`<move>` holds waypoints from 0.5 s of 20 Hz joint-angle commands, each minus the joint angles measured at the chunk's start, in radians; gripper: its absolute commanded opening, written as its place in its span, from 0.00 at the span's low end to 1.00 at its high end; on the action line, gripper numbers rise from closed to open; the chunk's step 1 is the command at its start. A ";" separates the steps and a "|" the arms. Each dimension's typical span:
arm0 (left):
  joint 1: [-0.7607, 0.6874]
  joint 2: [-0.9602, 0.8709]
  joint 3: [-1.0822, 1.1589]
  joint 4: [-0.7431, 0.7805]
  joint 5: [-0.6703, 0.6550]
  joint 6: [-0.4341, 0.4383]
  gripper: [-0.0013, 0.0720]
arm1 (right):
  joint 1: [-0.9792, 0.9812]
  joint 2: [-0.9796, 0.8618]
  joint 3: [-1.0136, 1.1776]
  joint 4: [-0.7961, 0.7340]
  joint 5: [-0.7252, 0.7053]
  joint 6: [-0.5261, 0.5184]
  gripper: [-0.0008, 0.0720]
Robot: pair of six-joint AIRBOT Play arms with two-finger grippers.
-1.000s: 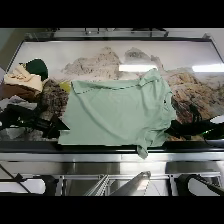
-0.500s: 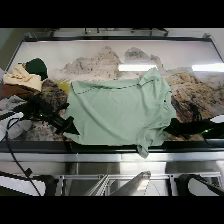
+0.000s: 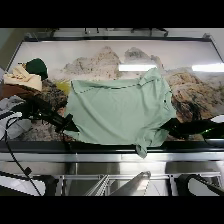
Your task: Fold the shirts.
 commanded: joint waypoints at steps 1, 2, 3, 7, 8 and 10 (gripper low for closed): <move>0.000 0.000 0.001 0.007 0.005 0.005 0.05 | -0.041 0.000 -0.001 -0.073 -0.019 0.072 0.69; 0.000 0.000 0.001 0.007 0.005 0.012 0.05 | -0.093 0.001 -0.001 -0.087 -0.010 0.086 0.69; 0.000 0.000 0.001 0.007 0.005 0.012 0.05 | -0.166 0.001 -0.001 -0.087 -0.001 0.099 0.69; 0.000 0.000 0.001 0.007 0.000 0.032 0.05 | -0.376 -0.010 -0.014 -0.048 0.044 0.082 0.70; 0.000 0.000 0.001 0.006 -0.002 0.032 0.05 | -0.382 -0.018 -0.028 -0.046 0.042 0.074 0.70; 0.000 0.000 0.001 0.006 -0.008 0.032 0.05 | -0.374 -0.050 -0.071 -0.014 0.040 0.040 0.70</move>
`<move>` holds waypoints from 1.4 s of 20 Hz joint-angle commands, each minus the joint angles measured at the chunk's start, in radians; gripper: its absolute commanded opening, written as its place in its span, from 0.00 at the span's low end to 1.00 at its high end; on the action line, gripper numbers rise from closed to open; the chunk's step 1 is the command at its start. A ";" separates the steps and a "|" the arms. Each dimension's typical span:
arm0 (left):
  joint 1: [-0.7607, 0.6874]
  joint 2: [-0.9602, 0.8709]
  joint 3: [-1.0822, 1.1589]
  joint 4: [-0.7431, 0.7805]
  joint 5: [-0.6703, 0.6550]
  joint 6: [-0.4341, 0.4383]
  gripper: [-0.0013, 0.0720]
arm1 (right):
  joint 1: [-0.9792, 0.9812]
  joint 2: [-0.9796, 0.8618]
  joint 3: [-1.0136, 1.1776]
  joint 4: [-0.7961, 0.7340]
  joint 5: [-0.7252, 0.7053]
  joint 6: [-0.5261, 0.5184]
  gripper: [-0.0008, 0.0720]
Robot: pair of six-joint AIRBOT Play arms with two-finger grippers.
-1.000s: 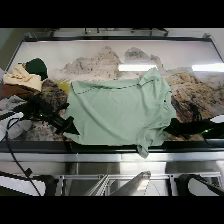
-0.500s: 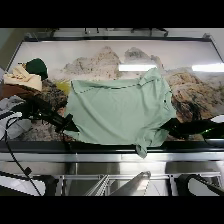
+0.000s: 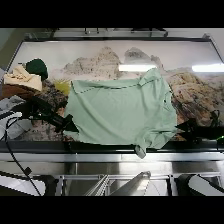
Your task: Fold the shirts.
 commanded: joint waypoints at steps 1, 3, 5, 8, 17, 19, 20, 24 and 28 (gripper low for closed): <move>0.000 0.000 0.001 -0.001 -0.009 0.008 0.05 | -0.027 -0.052 -0.072 0.051 0.008 -0.059 0.70; 0.000 0.000 0.001 -0.001 -0.008 0.008 0.05 | -0.009 -0.091 -0.138 0.165 0.001 -0.155 0.70; 0.000 0.000 0.001 -0.001 -0.009 0.008 0.05 | -0.009 -0.117 -0.179 0.270 0.001 -0.213 0.69; 0.000 0.000 0.001 -0.001 -0.010 0.008 0.05 | -0.008 -0.121 -0.181 0.290 -0.003 -0.217 0.69; 0.027 0.003 0.043 -0.169 0.074 0.069 0.05 | -0.010 -0.028 -0.139 0.431 0.207 -0.371 0.05; 0.049 0.031 0.116 -0.296 0.193 0.089 0.05 | -0.010 0.067 -0.052 0.537 0.355 -0.378 0.05; 0.056 0.059 0.161 -0.328 0.239 0.089 0.05 | -0.010 0.114 0.005 0.601 0.401 -0.378 0.05; 0.076 0.226 0.344 -0.425 0.309 0.090 0.05 | -0.010 0.234 0.284 0.905 0.432 -0.383 0.05; 0.114 0.396 0.626 -0.498 0.267 0.070 0.05 | -0.011 0.275 0.572 1.174 0.439 -0.483 0.05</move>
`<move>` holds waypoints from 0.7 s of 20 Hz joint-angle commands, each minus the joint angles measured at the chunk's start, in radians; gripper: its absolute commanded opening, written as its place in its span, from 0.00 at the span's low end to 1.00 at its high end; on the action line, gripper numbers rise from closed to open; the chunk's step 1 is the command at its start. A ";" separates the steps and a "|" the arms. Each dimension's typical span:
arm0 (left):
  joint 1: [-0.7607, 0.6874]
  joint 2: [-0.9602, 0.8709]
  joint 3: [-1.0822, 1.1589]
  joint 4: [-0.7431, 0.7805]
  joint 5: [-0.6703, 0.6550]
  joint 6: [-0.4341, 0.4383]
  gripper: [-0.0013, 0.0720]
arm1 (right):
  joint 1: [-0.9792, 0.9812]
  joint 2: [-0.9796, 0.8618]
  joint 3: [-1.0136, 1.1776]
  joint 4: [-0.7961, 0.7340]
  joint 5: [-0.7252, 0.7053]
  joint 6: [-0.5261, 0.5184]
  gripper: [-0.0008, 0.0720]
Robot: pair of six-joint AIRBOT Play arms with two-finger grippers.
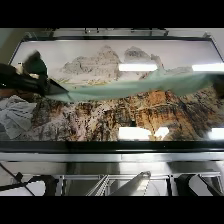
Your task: Fold the shirts.
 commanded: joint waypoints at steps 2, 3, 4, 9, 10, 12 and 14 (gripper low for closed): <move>0.071 0.198 0.331 -0.084 -0.069 -0.045 0.05 | -0.002 0.060 0.321 0.245 0.018 -0.117 0.05; 0.095 0.241 0.403 -0.084 -0.094 -0.057 0.05 | -0.003 0.075 0.363 0.245 0.005 -0.118 0.05; 0.119 0.283 0.463 -0.084 -0.108 -0.065 0.05 | -0.011 0.098 0.396 0.246 -0.005 -0.132 0.05; 0.283 0.463 0.623 -0.079 -0.145 -0.066 0.05 | -0.115 0.246 0.442 0.246 -0.040 -0.261 0.05; 0.320 0.485 0.617 -0.079 -0.143 -0.066 0.05 | -0.118 0.259 0.447 0.243 -0.054 -0.280 0.05; 0.380 0.517 0.552 -0.080 -0.133 -0.078 0.05 | -0.116 0.256 0.478 0.232 -0.058 -0.320 0.05; 0.410 0.528 0.439 -0.082 -0.106 -0.081 0.05 | -0.116 0.243 0.504 0.166 -0.094 -0.335 0.05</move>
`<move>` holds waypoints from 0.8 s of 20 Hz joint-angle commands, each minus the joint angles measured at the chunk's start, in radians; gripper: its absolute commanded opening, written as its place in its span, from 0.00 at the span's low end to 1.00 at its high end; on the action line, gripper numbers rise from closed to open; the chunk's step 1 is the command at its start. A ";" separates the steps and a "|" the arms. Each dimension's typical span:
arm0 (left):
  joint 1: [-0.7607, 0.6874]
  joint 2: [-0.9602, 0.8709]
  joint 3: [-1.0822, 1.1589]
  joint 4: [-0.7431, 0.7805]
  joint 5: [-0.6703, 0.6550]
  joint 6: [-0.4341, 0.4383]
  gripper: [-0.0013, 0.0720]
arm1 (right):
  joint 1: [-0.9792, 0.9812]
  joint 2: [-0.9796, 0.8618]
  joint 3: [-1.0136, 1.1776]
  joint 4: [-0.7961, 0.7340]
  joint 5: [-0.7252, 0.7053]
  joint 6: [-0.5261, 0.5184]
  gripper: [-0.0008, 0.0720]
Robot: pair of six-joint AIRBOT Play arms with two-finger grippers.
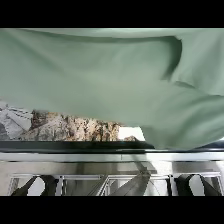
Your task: Fold the shirts.
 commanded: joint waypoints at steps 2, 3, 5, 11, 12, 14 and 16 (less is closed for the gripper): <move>0.033 0.023 -0.232 0.000 0.019 -0.010 0.05 | 0.011 -0.008 0.035 -0.159 -0.067 -0.051 0.05; -0.002 0.000 -0.302 0.000 0.013 -0.010 0.05 | 0.047 -0.025 0.034 -0.240 -0.082 -0.051 0.05; -0.107 -0.085 -0.420 0.002 -0.003 -0.008 0.05 | 0.174 -0.084 0.026 -0.431 -0.110 -0.034 0.05; -0.314 -0.565 -0.404 0.004 -0.045 0.045 0.05 | 0.416 -0.362 -0.134 -0.756 -0.382 0.013 0.05; -0.325 -0.670 -0.354 0.004 -0.034 0.044 0.05 | 0.423 -0.444 -0.137 -0.756 -0.396 0.007 0.05; -0.346 -0.880 -0.230 0.003 -0.016 0.043 0.05 | 0.437 -0.607 -0.136 -0.733 -0.431 -0.014 0.05; -0.356 -1.071 -0.106 0.003 -0.019 0.019 0.05 | 0.451 -0.766 -0.136 -0.673 -0.473 -0.045 0.05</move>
